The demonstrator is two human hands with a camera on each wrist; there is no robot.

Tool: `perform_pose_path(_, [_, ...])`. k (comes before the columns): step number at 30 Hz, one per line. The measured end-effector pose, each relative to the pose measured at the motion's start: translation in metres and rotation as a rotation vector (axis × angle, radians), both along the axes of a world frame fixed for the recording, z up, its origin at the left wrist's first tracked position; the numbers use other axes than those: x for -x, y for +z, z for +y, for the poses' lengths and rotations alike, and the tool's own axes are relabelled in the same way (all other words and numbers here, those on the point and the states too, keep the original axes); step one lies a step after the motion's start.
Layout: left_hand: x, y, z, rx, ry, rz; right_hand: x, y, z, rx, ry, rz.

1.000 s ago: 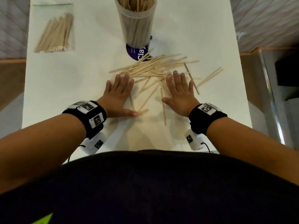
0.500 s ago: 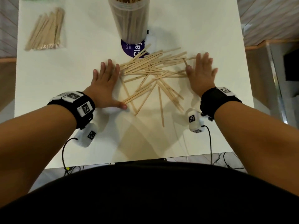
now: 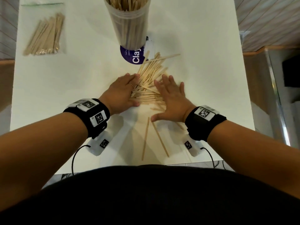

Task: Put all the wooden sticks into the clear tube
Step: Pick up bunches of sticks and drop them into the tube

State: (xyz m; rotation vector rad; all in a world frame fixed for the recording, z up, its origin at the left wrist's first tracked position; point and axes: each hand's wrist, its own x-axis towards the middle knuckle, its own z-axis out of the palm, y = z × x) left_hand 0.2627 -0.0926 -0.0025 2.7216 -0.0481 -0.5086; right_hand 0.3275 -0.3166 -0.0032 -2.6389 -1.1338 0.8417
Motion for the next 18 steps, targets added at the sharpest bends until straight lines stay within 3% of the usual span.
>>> perform_pose_path(6, [-0.001, 0.0, 0.0, -0.002, 0.015, -0.033, 0.042, 0.005, 0.0, 0.055, 0.187, -0.119])
perform_pose_path(12, [0.0, 0.003, 0.008, 0.086, 0.066, -0.011, 0.057, -0.006, -0.015, -0.184, 0.974, -0.168])
perform_pose_path(15, [0.0, -0.001, 0.013, 0.07, 0.027, 0.021, 0.033, -0.014, -0.031, -0.157, 1.017, -0.219])
perform_pose_path(18, [0.005, -0.005, 0.013, 0.036, -0.045, 0.016, 0.002, -0.021, -0.043, -0.106, 0.864, -0.337])
